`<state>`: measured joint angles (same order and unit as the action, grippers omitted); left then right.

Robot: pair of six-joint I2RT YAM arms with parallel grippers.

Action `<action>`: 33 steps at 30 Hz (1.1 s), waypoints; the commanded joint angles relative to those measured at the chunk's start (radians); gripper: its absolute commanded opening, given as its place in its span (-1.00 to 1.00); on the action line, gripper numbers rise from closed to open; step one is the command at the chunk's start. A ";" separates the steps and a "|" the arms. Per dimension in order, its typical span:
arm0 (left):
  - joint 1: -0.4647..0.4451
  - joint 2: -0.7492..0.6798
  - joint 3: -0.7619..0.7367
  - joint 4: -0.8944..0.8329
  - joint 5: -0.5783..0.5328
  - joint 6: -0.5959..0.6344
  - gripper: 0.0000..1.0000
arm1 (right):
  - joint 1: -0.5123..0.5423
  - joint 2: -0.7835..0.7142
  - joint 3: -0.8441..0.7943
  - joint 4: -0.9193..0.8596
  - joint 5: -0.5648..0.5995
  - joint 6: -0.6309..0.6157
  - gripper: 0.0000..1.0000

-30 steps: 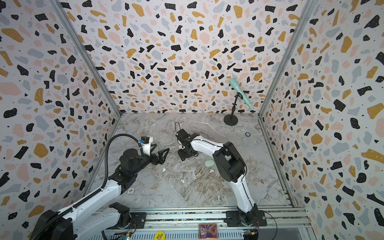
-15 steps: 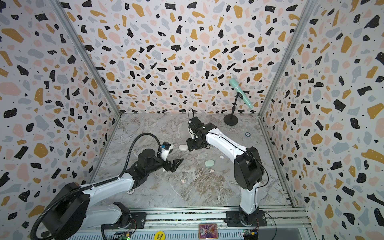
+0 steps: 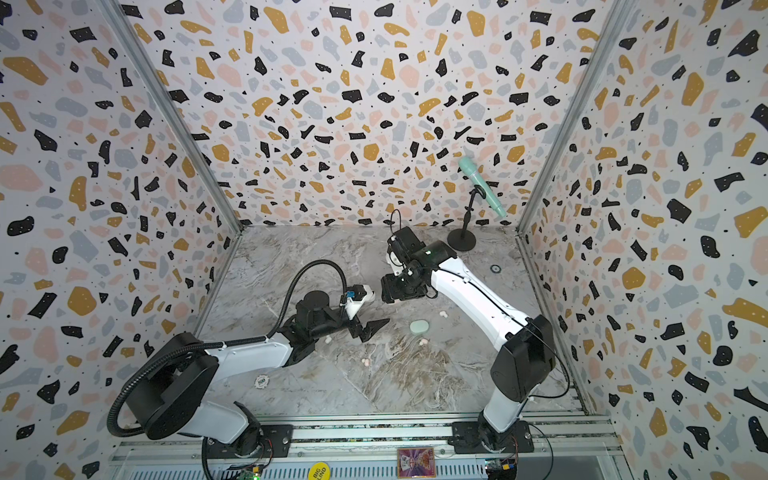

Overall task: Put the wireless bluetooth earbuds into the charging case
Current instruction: 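Lift the pink case toward the left gripper while the left gripper reaches to it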

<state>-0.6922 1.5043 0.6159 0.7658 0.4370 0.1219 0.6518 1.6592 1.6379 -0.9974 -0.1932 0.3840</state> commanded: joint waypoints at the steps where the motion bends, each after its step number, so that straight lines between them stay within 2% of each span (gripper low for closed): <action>1: -0.017 0.027 0.047 0.130 0.073 0.011 0.93 | -0.004 -0.060 -0.019 -0.009 -0.040 0.044 0.14; 17: -0.032 0.097 0.100 0.224 0.120 -0.071 0.47 | -0.004 -0.086 -0.050 0.022 -0.054 0.071 0.14; 33: -0.034 0.111 0.116 0.232 0.131 -0.094 0.25 | -0.004 -0.090 -0.039 0.030 -0.075 0.079 0.14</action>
<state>-0.7208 1.6054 0.7017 0.9257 0.5461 0.0349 0.6518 1.6089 1.5822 -0.9653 -0.2596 0.4503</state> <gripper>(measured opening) 0.626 0.625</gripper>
